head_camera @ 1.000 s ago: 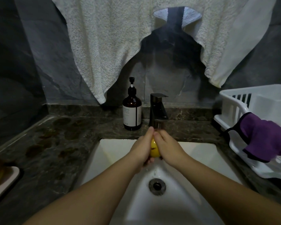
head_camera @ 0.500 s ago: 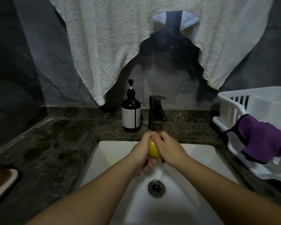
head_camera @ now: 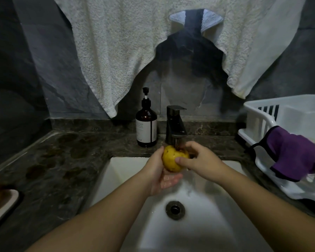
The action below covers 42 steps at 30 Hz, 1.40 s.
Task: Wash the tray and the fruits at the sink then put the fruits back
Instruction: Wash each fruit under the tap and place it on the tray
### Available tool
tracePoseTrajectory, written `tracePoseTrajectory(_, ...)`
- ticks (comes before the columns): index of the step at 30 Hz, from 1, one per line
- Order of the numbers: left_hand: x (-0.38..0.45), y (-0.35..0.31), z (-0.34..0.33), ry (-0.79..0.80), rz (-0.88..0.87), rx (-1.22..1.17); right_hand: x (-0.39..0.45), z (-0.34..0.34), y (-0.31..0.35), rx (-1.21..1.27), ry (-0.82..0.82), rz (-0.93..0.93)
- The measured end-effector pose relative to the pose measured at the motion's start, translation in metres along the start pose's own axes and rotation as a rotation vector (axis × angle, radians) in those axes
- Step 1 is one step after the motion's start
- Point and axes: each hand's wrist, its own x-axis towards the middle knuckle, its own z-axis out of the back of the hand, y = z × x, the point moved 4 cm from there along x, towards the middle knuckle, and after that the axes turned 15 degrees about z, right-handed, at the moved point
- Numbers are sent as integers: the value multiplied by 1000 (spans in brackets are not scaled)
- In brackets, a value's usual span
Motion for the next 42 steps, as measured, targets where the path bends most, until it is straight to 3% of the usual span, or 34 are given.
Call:
tracePoseTrajectory(7,0,-3,-6,73,-61,-62,-3,2,5,-165,41,158)
tracePoseTrajectory(11,2,-2,-7,57,-75,-66,-3,7,1,-193,-1,103)
tracePoseTrajectory(18,0,-2,-6,70,-60,-78,-5,3,5,-304,58,215)
tracePoseTrajectory(22,1,0,-7,96,-39,-83,-7,8,1,-258,-19,158)
tracePoseTrajectory(28,2,1,-8,91,-48,-67,-6,1,1,-317,93,196)
tracePoseTrajectory(32,3,-1,-6,70,-50,-70,-7,3,0,-303,17,235)
tracePoseTrajectory(35,3,-1,-7,60,-49,-68,-7,5,-5,-268,-39,163)
tracePoseTrajectory(42,1,1,-9,75,-56,-47,-6,-3,-4,-309,98,196)
